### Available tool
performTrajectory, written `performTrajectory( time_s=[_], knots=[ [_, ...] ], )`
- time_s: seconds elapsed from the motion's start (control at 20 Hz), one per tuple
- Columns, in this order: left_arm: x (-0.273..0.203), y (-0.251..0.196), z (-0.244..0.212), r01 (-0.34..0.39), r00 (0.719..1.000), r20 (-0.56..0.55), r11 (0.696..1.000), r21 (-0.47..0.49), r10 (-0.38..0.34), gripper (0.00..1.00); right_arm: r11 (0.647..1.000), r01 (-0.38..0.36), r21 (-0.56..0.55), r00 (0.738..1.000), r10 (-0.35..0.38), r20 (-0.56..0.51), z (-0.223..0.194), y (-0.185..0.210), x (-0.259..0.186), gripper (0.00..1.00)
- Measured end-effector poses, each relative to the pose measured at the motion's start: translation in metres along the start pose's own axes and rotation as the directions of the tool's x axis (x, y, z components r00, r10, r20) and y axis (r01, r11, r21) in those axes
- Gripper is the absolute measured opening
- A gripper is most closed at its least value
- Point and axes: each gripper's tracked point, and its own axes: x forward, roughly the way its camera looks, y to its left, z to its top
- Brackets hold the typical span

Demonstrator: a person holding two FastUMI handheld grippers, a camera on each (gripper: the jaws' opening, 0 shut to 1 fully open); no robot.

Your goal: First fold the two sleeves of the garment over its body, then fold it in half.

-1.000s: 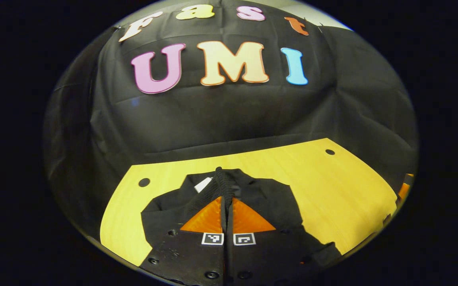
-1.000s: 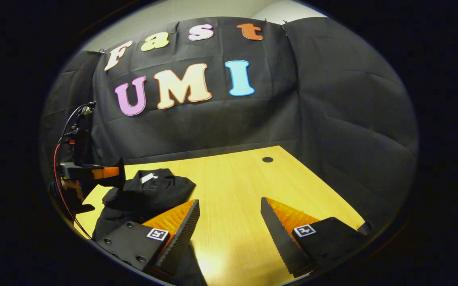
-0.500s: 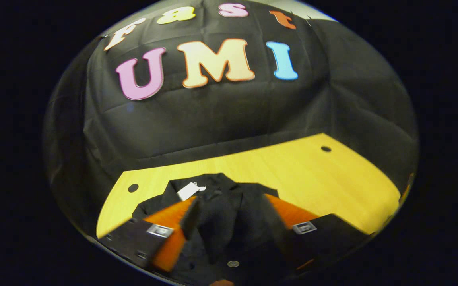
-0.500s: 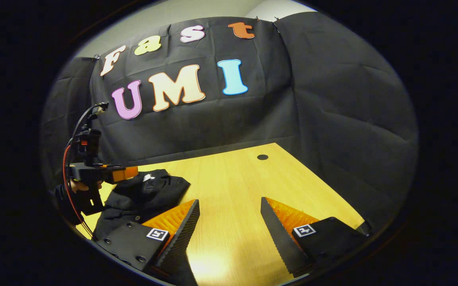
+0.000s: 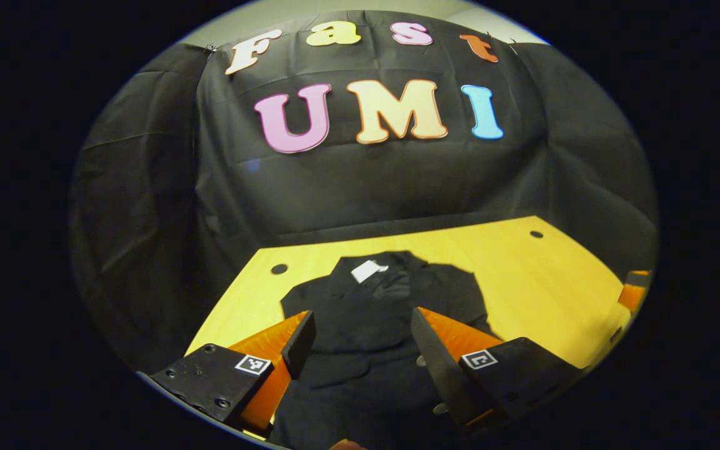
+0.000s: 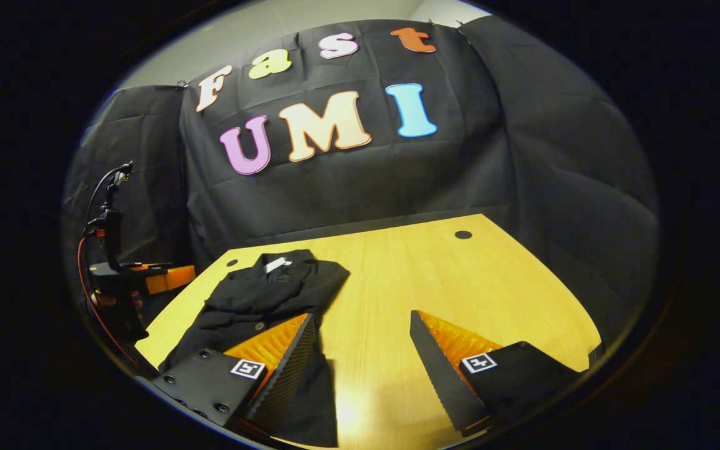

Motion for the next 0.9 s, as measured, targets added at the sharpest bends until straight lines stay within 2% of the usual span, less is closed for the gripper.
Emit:
performTrajectory(
  time_s=[0.1, 0.15, 0.3, 0.35, 0.4, 0.6, 0.9],
  knots=[
    [-0.018, 0.021, -0.029, -0.012, 0.999, -0.049, 1.0, -0.004, 0.012, 0.95, 1.0, -0.002, -0.001, 1.0, 0.001, -0.027, -0.016, 0.015, -0.006, 0.94],
    [-0.026, 0.031, -0.041, -0.021, 0.998, -0.065, 1.0, -0.008, 0.02, 0.95, 1.0, -0.01, -0.001, 0.999, 0.01, -0.038, -0.024, 0.024, -0.01, 0.98],
    [-0.049, 0.052, -0.08, -0.024, 0.992, -0.124, 0.999, -0.036, 0.019, 0.95, 0.999, 0.01, -0.044, 0.996, -0.014, -0.093, -0.06, 0.037, -0.016, 0.98],
    [-0.056, 0.058, -0.097, -0.022, 0.989, -0.147, 0.999, -0.042, 0.015, 0.95, 0.999, 0.014, -0.046, 0.994, -0.019, -0.111, -0.071, 0.041, -0.018, 0.94],
    [-0.063, 0.062, -0.108, -0.02, 0.987, -0.162, 0.999, -0.045, 0.012, 0.95, 0.999, 0.016, -0.048, 0.992, -0.022, -0.128, -0.082, 0.046, -0.021, 0.98],
    [-0.081, 0.076, -0.153, 0.007, 0.975, -0.223, 0.999, -0.045, -0.017, 0.95, 0.998, 0.045, -0.047, 0.986, -0.052, -0.157, -0.112, 0.056, -0.03, 0.98],
    [-0.094, 0.089, -0.218, 0.018, 0.939, -0.342, 0.997, -0.073, -0.042, 0.95, 0.992, 0.101, -0.074, 0.96, -0.117, -0.255, -0.161, 0.057, -0.031, 0.98]
  ],
)
